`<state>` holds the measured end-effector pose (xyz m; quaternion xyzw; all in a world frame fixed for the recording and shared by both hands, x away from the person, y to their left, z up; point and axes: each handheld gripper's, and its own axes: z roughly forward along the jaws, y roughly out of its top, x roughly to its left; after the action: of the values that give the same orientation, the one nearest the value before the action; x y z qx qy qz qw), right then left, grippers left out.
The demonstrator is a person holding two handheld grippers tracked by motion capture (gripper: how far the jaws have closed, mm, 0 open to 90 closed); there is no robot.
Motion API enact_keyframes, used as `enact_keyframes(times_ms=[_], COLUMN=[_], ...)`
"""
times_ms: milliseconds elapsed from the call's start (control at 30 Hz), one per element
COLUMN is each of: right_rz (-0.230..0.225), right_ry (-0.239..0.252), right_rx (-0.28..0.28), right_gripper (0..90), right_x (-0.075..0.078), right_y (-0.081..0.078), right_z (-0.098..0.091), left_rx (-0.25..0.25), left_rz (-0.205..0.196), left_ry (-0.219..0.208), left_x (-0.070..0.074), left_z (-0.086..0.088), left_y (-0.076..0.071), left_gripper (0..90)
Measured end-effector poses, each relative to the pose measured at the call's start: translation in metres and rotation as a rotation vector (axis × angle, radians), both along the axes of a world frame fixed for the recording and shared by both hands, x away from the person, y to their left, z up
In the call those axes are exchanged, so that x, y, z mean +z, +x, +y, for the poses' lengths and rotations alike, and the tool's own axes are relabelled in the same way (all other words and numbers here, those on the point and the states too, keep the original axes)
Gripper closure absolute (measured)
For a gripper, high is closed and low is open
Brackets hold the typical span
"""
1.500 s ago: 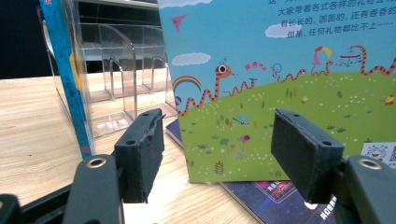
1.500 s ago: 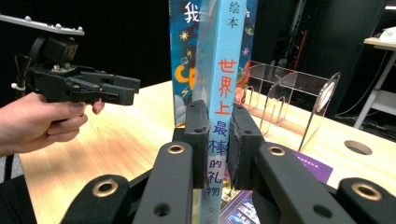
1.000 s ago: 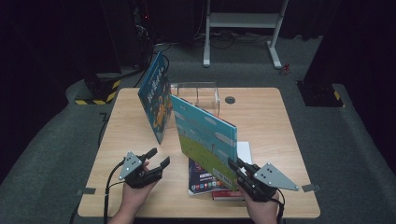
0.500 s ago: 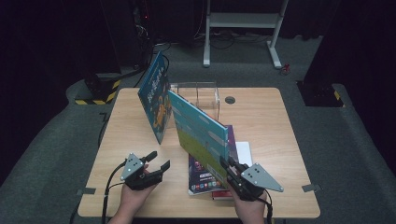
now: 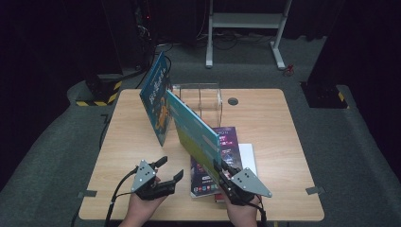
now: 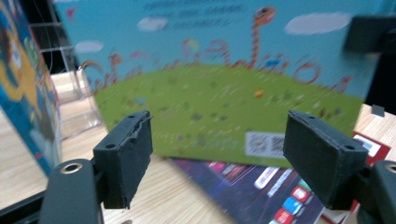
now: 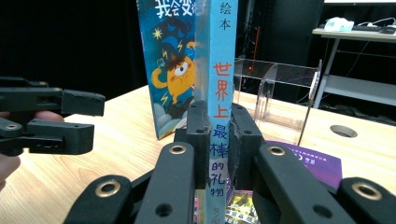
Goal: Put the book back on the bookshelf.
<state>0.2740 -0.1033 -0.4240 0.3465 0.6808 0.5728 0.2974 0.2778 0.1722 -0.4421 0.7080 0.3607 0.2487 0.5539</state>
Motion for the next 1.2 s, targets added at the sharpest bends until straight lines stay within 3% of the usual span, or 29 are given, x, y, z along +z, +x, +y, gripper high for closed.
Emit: enact_keyframes(times_ms=[267, 700, 967, 1200], right_rz=[-0.016, -0.039, -0.040, -0.048], right_ry=[-0.014, -0.029, -0.034, -0.044], right_rx=[0.007, 0.000, 0.009, 0.022], right_gripper=[80.9, 80.6, 79.8, 79.2], right_x=[-0.003, -0.005, -0.006, -0.007], right_y=[-0.006, -0.014, -0.016, -0.019], right_z=[0.007, 0.016, 0.018, 0.023], left_rx=[-0.009, -0.064, -0.043, 0.010], left_rz=[0.001, -0.051, -0.050, -0.041], left_ry=[-0.068, -0.102, -0.107, -0.109], left_x=[0.026, 0.063, 0.073, 0.076], left_z=[-0.019, -0.053, -0.065, -0.071], left_y=[-0.005, -0.006, -0.006, -0.005], left_gripper=[20.8, 16.0, 15.2, 13.8])
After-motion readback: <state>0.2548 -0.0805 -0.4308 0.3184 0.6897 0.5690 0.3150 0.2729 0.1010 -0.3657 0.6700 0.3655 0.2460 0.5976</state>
